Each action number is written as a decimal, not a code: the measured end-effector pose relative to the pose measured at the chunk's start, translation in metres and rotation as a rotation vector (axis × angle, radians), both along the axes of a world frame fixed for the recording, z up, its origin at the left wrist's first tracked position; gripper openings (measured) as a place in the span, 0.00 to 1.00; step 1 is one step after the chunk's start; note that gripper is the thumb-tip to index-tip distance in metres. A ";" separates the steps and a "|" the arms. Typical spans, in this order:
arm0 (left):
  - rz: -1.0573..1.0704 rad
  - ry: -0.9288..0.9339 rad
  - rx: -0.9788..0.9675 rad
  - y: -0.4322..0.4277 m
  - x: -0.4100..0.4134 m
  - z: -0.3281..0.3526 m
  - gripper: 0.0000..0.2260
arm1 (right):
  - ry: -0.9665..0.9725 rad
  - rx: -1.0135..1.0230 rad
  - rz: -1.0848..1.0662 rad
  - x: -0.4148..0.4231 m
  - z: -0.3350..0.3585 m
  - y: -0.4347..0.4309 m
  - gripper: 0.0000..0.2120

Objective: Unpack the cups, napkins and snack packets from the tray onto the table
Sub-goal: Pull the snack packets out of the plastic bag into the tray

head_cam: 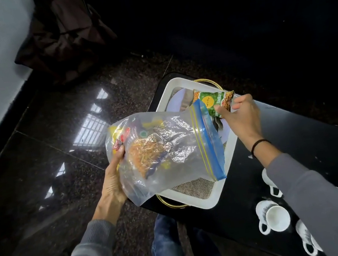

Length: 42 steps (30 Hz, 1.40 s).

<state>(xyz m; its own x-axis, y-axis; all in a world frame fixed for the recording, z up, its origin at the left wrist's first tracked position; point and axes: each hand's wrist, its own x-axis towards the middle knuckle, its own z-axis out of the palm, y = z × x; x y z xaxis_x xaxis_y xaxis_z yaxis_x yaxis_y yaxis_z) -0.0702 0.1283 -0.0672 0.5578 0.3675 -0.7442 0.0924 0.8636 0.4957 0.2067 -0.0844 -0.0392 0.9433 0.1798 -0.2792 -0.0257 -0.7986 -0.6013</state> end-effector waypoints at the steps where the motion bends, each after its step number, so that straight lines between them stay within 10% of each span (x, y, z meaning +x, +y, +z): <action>1: -0.005 -0.003 -0.007 -0.001 0.001 0.001 0.13 | -0.012 0.000 0.018 -0.003 0.005 -0.002 0.22; 12: -0.031 -0.116 -0.109 -0.017 0.002 0.014 0.16 | 0.065 0.385 0.133 -0.075 0.091 -0.013 0.04; 17: -0.049 -0.090 -0.136 -0.030 0.013 0.023 0.15 | 0.468 0.191 0.235 -0.095 0.095 -0.006 0.20; 23: -0.166 -0.085 -0.021 -0.051 0.022 0.035 0.46 | 0.792 0.235 0.175 -0.110 0.083 -0.020 0.23; 27: -0.091 -0.070 0.014 -0.057 0.015 0.024 0.32 | 0.964 0.429 0.058 -0.126 0.066 -0.033 0.10; 32: 0.039 0.032 0.012 -0.055 0.005 0.021 0.26 | 0.831 0.471 0.057 -0.105 0.080 -0.006 0.21; 35: 0.109 0.007 0.000 -0.051 -0.004 0.014 0.28 | 0.707 0.460 0.098 -0.087 0.084 -0.002 0.07; 42: 0.154 0.000 -0.045 -0.053 -0.007 0.013 0.27 | 0.511 0.618 -0.083 -0.058 0.081 -0.040 0.25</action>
<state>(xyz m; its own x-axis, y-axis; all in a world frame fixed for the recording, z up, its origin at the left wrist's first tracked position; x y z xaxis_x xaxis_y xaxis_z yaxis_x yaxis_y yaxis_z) -0.0768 0.0757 -0.0538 0.4977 0.4145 -0.7619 -0.0427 0.8891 0.4558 0.1487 -0.1248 0.0421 0.7431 0.3780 -0.5522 -0.4613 -0.3084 -0.8319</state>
